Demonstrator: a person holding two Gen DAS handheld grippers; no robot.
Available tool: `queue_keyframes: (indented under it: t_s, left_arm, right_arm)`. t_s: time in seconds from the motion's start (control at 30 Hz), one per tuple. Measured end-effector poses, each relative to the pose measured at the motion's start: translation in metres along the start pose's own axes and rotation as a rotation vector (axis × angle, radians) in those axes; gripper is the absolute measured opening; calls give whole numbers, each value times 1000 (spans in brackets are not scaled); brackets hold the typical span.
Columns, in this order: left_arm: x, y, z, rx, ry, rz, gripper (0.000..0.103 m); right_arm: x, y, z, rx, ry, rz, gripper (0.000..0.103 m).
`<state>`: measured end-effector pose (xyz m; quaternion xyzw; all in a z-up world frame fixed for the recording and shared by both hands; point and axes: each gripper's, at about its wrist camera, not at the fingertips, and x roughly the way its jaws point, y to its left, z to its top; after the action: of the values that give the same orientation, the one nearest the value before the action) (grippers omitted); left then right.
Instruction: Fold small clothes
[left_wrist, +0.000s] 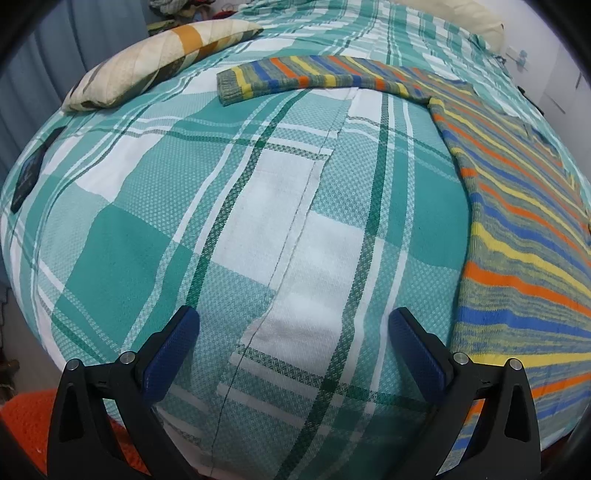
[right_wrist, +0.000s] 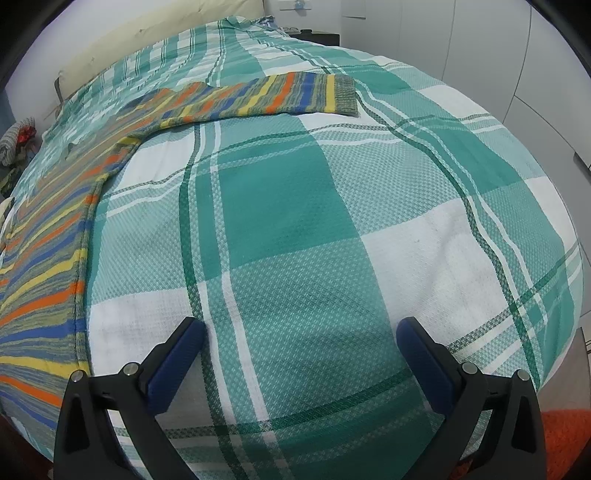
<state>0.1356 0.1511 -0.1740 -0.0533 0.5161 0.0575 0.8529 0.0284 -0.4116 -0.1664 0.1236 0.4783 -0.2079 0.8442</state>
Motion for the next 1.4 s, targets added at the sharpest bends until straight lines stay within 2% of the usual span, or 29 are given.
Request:
queue_keyframes:
  t_s: [0.37,0.53,0.77,1.4]
  left_arm:
    - [-2,0,-1,-8,-5,-1,103]
    - [-3,-6,-3,-6,-14,40,103]
    - [-1,-2,0,12,22,-9,103]
    - [0,-6,-1,34,18,9,103]
  right_arm:
    - [2,2,2,-9,10,-13,103]
    - [2,2,2,-8,11,-12,103]
    - [4,3,2,-10,16,-15,103]
    - [5,4,3,-18,11,-29,103]
